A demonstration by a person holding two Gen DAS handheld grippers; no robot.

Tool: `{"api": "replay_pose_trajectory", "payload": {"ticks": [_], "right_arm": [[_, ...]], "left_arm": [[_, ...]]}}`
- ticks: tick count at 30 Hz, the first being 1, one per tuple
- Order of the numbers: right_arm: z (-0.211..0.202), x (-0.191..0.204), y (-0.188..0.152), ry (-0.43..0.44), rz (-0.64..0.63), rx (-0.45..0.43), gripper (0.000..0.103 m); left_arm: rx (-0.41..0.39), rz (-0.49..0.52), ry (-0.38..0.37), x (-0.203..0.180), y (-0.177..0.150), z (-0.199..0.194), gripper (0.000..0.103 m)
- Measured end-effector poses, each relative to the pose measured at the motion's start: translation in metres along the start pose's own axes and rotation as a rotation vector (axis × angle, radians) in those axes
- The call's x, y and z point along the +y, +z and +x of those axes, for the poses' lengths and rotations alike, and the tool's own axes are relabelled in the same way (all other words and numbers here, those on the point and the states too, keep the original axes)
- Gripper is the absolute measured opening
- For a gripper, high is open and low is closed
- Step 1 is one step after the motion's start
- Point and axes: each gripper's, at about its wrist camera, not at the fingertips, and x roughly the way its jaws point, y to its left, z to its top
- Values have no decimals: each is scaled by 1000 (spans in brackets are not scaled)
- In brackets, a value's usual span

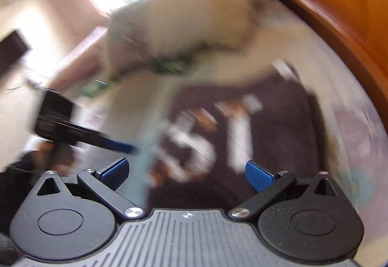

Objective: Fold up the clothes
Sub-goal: 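Fold the held end over the sweater and open both grippers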

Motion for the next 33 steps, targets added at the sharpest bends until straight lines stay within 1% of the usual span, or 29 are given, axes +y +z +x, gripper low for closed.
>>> {"api": "replay_pose_trajectory", "payload": {"ticks": [1, 2, 4, 5, 8, 10, 11, 13, 14, 15, 17, 18, 21, 25, 28, 33], "right_arm": [[6, -11, -8, -31, 22, 6, 102], [7, -18, -15, -40, 29, -8, 102], [-1, -14, -21, -55, 10, -52, 102], [-5, -11, -24, -70, 0, -70, 102], [-16, 14, -26, -138, -77, -132, 103], [-16, 31, -28, -211, -151, -181, 103], [-12, 35, -31, -247, -175, -192, 103], [4, 34, -37, -303, -189, -177, 103], [13, 31, -44, -316, -195, -159, 103], [20, 30, -51, -325, -208, -154, 103], [26, 30, -65, -336, -226, -176, 103], [26, 30, -69, -337, -222, -198, 103], [24, 25, -72, -323, -192, -225, 103], [24, 24, -72, -322, -170, -234, 103], [22, 25, -71, -318, -138, -243, 103], [13, 23, -69, -284, -64, -278, 103]], "left_arm": [[-2, 15, 14, -4, 4, 3, 102], [-3, 30, 28, -9, 8, 5, 102], [-6, 72, 77, -11, 21, 10, 102], [-13, 96, 96, -6, 20, 0, 102], [-33, 181, 123, -28, 36, 33, 102], [-33, 231, 119, -42, 45, 47, 102], [-31, 254, 116, -49, 49, 54, 102], [-11, 295, 116, -61, 56, 76, 102], [0, 321, 139, -62, 57, 87, 102], [11, 346, 163, -64, 59, 98, 102], [32, 398, 211, -67, 61, 120, 102], [41, 394, 225, -62, 62, 129, 102], [46, 396, 216, -54, 62, 135, 102], [75, 424, 249, -68, 62, 127, 102], [111, 467, 251, -82, 62, 132, 102], [141, 571, 214, -120, 70, 159, 102]]}}
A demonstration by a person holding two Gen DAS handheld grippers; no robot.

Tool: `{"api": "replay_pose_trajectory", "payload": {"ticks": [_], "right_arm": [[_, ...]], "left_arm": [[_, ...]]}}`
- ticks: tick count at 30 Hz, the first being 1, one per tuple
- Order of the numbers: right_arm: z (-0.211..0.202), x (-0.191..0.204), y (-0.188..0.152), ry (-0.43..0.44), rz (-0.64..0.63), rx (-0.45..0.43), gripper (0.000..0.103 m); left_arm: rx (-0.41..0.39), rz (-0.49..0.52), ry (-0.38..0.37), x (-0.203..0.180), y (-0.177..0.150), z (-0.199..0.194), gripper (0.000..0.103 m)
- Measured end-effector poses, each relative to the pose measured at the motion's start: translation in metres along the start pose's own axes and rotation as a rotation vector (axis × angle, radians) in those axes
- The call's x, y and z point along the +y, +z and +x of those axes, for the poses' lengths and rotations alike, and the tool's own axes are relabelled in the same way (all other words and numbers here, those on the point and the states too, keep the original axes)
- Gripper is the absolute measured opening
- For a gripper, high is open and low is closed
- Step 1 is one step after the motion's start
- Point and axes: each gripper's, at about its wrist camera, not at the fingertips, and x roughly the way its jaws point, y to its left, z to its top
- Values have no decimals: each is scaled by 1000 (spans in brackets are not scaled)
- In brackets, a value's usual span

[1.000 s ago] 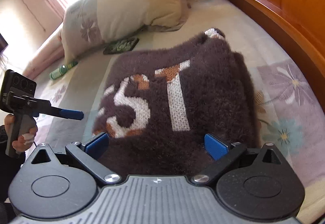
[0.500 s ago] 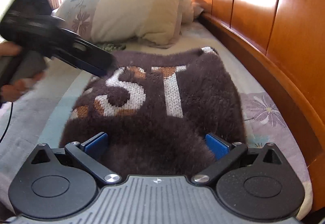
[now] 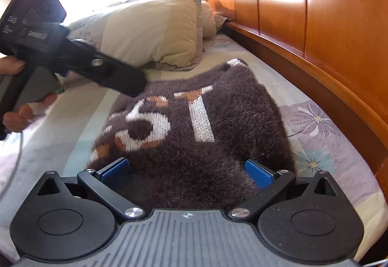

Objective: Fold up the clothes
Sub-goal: 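Fold the held end over the sweater and open both grippers, then pull both open grippers back from the folded sweater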

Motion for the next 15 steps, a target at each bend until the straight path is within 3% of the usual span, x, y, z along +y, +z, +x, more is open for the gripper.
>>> {"api": "replay_pose_trajectory", "payload": {"ticks": [4, 9, 15], "right_arm": [[-10, -8, 4, 37, 74, -19, 103], [-13, -10, 2, 39, 74, -24, 103], [-12, -4, 0, 28, 40, -13, 103]], "left_arm": [[-6, 18, -21, -13, 19, 26, 102], [-19, 37, -32, -24, 33, 64, 102], [46, -34, 37, -14, 36, 105, 102]]}}
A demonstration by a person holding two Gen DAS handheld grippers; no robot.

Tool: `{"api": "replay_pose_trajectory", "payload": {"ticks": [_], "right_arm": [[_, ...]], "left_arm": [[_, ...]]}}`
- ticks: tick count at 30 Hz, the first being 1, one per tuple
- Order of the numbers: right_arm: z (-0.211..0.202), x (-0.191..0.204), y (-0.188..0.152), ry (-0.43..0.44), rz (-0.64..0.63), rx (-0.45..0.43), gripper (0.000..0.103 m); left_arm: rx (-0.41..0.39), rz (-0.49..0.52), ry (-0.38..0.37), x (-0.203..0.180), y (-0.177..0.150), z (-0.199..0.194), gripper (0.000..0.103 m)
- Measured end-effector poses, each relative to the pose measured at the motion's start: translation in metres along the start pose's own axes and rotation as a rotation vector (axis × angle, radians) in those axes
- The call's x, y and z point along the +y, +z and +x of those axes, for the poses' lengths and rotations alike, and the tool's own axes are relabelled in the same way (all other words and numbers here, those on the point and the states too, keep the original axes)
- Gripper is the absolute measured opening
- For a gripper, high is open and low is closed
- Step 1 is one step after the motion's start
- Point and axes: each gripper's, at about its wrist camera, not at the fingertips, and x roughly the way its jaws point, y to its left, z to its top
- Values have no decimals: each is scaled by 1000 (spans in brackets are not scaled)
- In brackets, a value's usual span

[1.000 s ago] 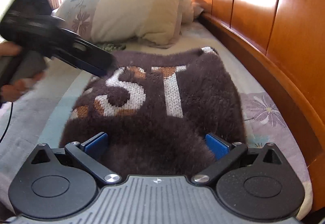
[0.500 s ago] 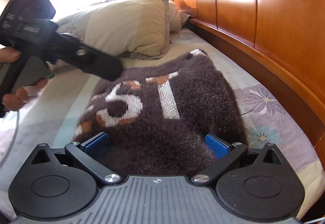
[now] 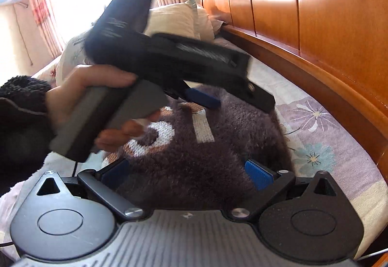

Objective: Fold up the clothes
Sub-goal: 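Pull both open grippers back from the folded sweater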

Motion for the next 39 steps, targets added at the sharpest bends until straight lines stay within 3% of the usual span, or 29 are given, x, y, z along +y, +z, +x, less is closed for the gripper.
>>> {"api": "replay_pose_trajectory", "payload": {"ticks": [3, 8, 13, 19, 24, 28, 33, 35, 39], "right_arm": [[-3, 3, 3, -1, -1, 8, 103], [-16, 16, 5, -2, -22, -8, 103], [-30, 31, 3, 16, -43, -48, 103], [-21, 44, -7, -130, -151, -91, 103], [-9, 10, -25, -316, -70, -35, 103], [-40, -7, -35, -282, 63, -89, 103], [-59, 24, -33, -168, -4, -201, 103], [-51, 34, -28, -112, -46, -206, 103], [-17, 21, -30, -180, -15, -119, 103]], "left_arm": [[-15, 8, 19, -6, -3, -9, 102], [-34, 75, 74, -17, -21, -57, 102], [-43, 162, 160, -24, -63, -121, 102], [-111, 163, 225, -23, -142, -183, 102], [-111, 81, 297, -8, -204, -195, 102], [-127, 88, 356, -8, -239, -204, 102], [-143, 57, 434, -9, -255, -207, 102], [-149, 61, 455, -13, -258, -208, 102], [-163, 81, 458, -22, -260, -211, 102]]}}
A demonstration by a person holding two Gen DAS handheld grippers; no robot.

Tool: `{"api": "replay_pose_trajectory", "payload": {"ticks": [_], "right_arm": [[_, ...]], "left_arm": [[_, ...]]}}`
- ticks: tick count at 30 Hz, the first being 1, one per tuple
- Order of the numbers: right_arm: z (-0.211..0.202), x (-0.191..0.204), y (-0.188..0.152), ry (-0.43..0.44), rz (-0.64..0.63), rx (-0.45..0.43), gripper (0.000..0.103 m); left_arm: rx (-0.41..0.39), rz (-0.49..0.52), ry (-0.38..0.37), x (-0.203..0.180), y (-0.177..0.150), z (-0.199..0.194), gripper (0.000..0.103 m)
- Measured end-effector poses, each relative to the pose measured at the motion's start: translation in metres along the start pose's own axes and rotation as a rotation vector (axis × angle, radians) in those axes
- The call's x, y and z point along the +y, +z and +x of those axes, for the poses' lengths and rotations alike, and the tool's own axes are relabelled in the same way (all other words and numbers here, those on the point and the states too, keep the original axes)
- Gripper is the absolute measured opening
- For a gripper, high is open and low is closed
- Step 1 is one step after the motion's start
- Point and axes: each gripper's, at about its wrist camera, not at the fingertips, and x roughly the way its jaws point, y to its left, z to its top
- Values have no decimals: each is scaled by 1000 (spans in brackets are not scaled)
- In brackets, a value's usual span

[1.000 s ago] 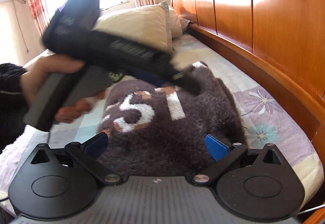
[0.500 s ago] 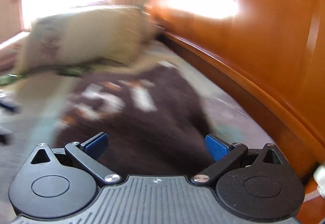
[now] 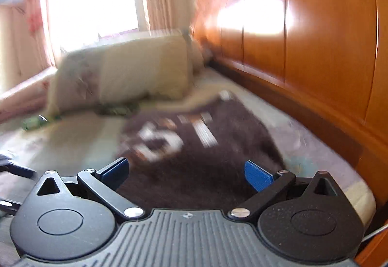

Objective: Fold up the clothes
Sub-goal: 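Pull both open grippers back from the folded sweater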

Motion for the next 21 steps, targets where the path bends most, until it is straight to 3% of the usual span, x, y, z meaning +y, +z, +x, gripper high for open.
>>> {"api": "replay_pose_trajectory", "payload": {"ticks": [3, 8, 13, 17, 21], "right_arm": [[8, -15, -9, -22, 48, 34, 100], [-15, 4, 5, 8, 34, -56, 103], [8, 11, 24, 48, 40, -56, 103], [29, -14, 15, -7, 102, 0, 102], [7, -2, 12, -76, 49, -21, 103]], "left_arm": [[-4, 2, 4, -2, -1, -2, 102], [-17, 40, 26, -3, -4, -4, 102], [-28, 33, 27, -5, 1, -5, 102], [-36, 37, 56, -3, -1, -8, 102], [-49, 68, 111, 5, -6, -11, 102]]}}
